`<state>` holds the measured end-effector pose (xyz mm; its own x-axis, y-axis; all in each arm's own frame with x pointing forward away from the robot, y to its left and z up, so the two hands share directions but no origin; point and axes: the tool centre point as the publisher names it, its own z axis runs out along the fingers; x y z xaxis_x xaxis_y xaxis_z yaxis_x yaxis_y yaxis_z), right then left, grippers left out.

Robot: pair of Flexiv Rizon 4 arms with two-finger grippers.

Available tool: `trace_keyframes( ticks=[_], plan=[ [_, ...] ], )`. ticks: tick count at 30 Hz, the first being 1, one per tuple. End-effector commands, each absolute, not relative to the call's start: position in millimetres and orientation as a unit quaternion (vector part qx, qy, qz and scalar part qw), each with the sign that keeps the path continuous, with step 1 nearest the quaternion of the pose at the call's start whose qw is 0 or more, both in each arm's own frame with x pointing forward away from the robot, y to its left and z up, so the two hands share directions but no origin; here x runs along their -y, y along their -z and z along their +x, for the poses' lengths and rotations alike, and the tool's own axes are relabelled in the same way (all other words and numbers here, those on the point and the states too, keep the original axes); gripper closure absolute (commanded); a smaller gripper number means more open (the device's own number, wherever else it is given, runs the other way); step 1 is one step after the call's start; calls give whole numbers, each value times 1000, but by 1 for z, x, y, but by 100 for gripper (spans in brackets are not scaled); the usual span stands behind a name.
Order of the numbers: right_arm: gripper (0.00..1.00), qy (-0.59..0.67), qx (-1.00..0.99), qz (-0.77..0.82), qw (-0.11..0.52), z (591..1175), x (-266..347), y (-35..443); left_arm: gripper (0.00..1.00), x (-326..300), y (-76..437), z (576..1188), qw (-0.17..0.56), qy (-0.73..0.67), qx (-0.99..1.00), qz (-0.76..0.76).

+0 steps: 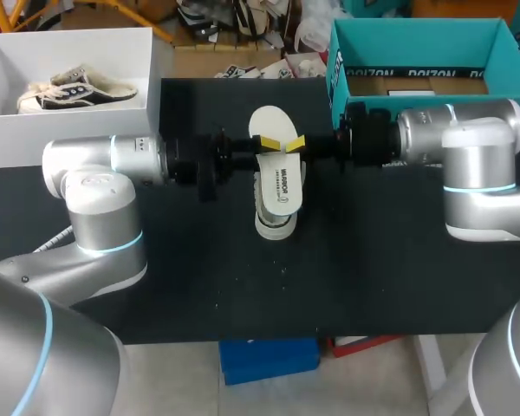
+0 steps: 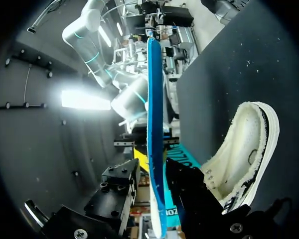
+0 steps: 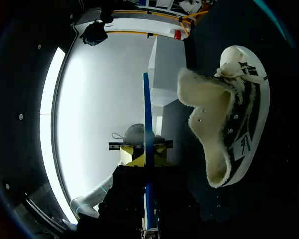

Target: Take the shoe out of the shoebox, open the shoe tongue, remove and reinsert the insole, then place the shoe into the shoebox

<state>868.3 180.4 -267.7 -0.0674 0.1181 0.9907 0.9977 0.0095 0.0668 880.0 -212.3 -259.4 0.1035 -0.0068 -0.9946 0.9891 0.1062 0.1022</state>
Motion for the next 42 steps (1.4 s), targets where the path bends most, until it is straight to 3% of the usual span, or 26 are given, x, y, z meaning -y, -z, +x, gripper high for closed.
trace_keyframes(
  ticks=[1,3,4,5,13,14,15,16,18,42],
  plan=[
    [100,484,547,-511,453,868,-181,268,81,216,260,881,554,447,-498,495],
    [100,484,547,-511,453,868,-181,268,81,216,260,882,554,447,-499,495],
    [100,484,547,-511,453,868,-181,268,95,217,261,882,554,446,-499,494],
    [100,484,547,-511,453,868,-181,268,100,217,261,883,554,446,-500,494],
    [100,484,547,-511,453,868,-181,268,100,218,261,884,552,446,-501,495],
    [76,484,547,-511,453,868,-181,268,100,218,261,884,551,447,-501,495],
    [76,484,547,-511,453,868,-181,268,100,218,261,884,551,447,-501,495],
    [0,488,540,-523,443,867,-175,267,100,216,260,879,542,454,-500,501],
    [0,463,548,-568,404,864,-164,270,100,208,261,870,522,454,-515,506],
    [0,454,485,-709,236,799,-50,260,100,109,282,735,295,476,-594,578]
  ],
)
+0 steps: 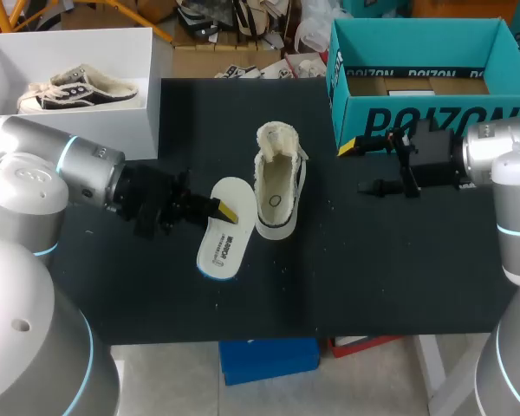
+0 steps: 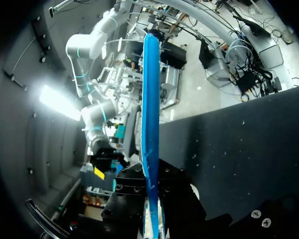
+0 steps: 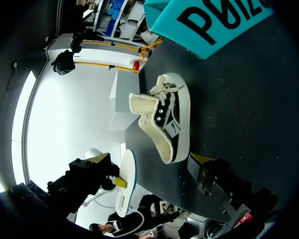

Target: Take the shoe out of the shoebox, open the shoe tongue, remove and reinsert the insole, then place the shoe into the shoebox

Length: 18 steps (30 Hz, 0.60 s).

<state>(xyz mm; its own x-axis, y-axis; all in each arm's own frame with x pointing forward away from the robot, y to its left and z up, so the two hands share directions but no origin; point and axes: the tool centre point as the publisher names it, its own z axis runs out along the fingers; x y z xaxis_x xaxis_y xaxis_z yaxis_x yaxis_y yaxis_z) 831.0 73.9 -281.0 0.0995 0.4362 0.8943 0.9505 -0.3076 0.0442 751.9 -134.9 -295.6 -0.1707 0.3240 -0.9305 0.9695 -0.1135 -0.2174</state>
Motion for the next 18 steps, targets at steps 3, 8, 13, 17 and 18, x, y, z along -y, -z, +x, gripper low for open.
trace_keyframes(
  ticks=[3,8,13,17,18],
  plan=[
    [0,458,477,-720,213,788,-37,253,100,107,282,724,286,478,-592,583],
    [0,463,465,-731,185,771,-20,241,100,106,280,718,282,479,-589,586],
    [0,468,463,-734,164,758,-11,229,100,109,276,715,273,483,-581,596],
    [0,473,465,-731,159,753,-10,223,100,112,275,711,256,497,-568,604],
    [0,473,465,-731,159,753,-10,223,100,113,275,711,252,498,-567,606]
  ],
)
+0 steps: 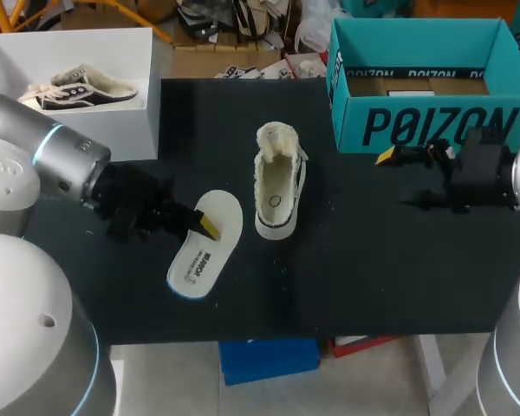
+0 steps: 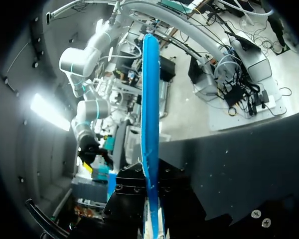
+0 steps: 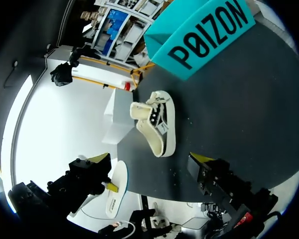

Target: Take the shoe out of the shoebox, open the shoe tongue, remove and reinsert the insole, then place the shoe into the shoebox

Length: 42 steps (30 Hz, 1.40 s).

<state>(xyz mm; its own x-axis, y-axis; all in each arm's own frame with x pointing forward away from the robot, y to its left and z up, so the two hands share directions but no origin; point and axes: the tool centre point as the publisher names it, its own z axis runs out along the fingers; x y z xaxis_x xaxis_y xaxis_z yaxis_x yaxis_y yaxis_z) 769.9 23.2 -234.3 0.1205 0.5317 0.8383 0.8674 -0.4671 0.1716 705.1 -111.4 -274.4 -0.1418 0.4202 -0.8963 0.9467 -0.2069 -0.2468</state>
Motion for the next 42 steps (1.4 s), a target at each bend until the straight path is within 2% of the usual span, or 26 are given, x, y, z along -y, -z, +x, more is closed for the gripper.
trace_keyframes(
  ticks=[1,17,42],
  plan=[
    [0,473,465,-731,159,753,-10,223,100,114,275,711,247,498,-566,609],
    [0,473,465,-731,159,753,-10,223,100,142,294,728,141,538,-551,623],
    [0,473,465,-731,159,753,-10,223,100,179,331,800,120,533,-563,620]
  ],
)
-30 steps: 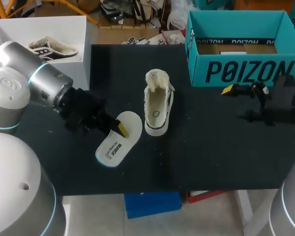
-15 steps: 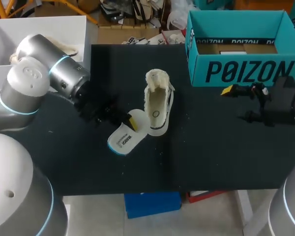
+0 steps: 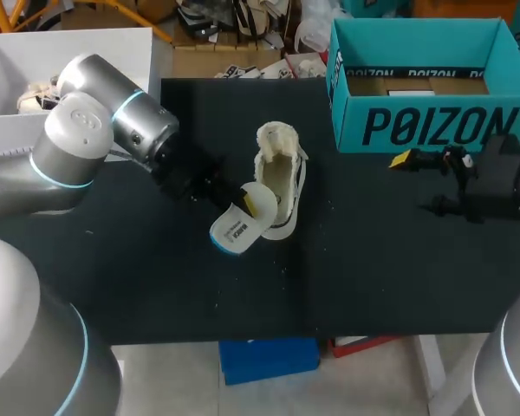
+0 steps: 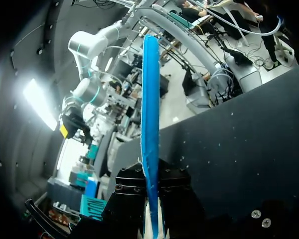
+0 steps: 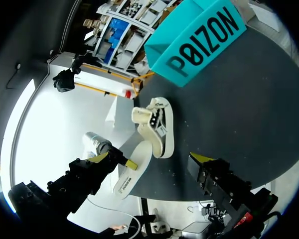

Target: Take the shoe out of the shoebox, open the shoe tongue, remove and reinsert the insole, then place the shoe into the shoebox

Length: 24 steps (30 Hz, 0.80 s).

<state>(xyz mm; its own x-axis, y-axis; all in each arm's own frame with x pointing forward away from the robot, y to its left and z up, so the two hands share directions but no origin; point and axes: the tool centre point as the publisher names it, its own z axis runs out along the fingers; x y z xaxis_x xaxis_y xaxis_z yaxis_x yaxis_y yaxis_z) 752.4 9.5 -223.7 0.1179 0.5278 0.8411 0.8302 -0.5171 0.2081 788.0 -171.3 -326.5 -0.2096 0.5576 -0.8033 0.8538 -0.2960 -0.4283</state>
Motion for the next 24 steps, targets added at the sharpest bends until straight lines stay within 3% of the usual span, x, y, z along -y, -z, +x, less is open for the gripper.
trace_keyframes(
  ticks=[1,24],
  plan=[
    [0,473,465,-731,159,753,-10,223,100,179,332,801,118,531,-564,621],
    [0,473,465,-731,159,753,-10,223,100,199,350,836,70,491,-567,658]
  ],
)
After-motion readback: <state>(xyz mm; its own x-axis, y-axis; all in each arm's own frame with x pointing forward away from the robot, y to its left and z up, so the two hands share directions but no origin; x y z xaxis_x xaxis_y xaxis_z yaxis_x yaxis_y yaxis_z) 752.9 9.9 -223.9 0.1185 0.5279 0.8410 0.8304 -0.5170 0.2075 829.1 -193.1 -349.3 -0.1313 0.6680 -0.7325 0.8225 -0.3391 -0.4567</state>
